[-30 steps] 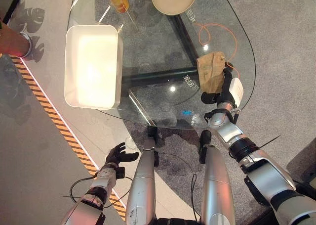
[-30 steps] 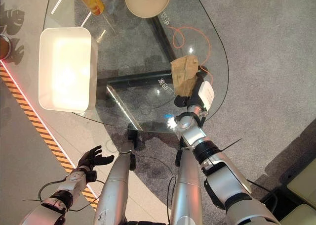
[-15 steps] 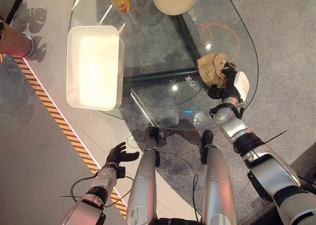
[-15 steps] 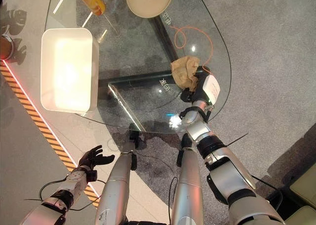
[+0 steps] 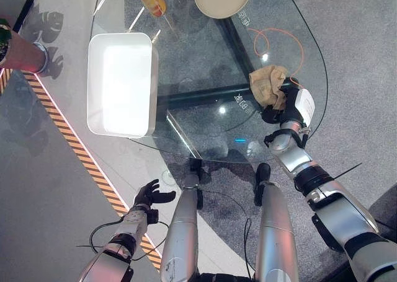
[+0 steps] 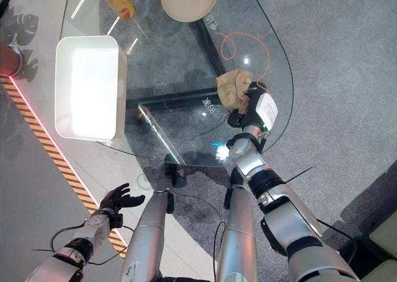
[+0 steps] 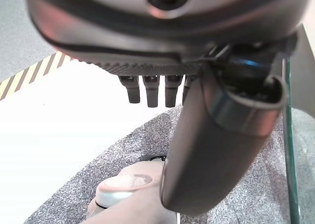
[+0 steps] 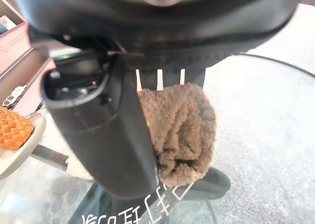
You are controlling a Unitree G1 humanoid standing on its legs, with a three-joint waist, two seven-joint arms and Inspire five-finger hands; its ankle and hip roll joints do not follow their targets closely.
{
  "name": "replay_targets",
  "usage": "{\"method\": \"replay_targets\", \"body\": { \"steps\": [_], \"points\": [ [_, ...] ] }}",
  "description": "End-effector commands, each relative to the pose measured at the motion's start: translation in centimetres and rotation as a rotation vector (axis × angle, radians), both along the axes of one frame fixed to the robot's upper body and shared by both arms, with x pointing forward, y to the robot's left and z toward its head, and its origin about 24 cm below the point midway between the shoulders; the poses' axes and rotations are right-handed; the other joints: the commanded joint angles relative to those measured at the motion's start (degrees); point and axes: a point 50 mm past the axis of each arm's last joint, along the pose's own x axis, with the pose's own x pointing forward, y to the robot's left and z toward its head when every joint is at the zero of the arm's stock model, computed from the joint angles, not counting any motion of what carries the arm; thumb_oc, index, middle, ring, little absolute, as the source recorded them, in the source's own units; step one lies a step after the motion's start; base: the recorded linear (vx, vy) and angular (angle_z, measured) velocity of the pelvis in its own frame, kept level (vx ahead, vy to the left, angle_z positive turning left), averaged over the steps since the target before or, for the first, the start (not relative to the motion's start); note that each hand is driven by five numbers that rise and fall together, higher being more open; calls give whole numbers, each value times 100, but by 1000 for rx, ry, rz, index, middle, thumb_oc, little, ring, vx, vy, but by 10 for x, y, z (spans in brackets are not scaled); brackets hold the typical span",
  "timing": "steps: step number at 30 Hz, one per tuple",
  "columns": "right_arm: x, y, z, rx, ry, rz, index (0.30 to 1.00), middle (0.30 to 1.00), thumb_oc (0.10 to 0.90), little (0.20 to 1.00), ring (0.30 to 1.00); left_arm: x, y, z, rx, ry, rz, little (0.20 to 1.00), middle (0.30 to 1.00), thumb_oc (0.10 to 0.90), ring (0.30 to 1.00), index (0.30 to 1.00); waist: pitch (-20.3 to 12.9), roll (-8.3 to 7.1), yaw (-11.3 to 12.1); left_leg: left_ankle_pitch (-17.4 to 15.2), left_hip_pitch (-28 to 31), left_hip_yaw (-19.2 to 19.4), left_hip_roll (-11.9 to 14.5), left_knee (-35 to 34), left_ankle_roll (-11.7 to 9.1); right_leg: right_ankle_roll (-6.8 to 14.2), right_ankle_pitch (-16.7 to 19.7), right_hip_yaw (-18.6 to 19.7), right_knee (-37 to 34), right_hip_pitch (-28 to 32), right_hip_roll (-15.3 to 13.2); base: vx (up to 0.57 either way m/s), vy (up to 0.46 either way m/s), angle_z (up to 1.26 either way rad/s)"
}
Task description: Wipe the table with a cloth and put it in the basket.
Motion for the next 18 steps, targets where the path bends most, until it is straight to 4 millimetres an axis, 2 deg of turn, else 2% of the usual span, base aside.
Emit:
{"method": "replay_targets", "body": {
  "steps": [1,10,18],
  "points": [
    [7,29,32,-94,-100,137,300,300,100,200,300,-4,7,-3,31,17,42,900,900,800,900,900,-90,-9,126,-784,-83,431,-609,836,599,-156,806,-185,-1086,198,152,0,0,0],
    [8,60,46,-240,-112,287,300,300,100,200,300,-1,1,-1,28,9,28,900,900,800,900,900,-90,42,191,-732,-26,395,-652,751,587,-155,821,-204,-1124,234,125,0,0,0],
    [7,82,45,-392,-82,408,300,300,100,200,300,3,-5,1,21,1,9,900,900,800,900,900,-90,140,252,-691,32,385,-720,679,581,-143,836,-227,-1155,262,67,-4,12,0]
  ]
}}
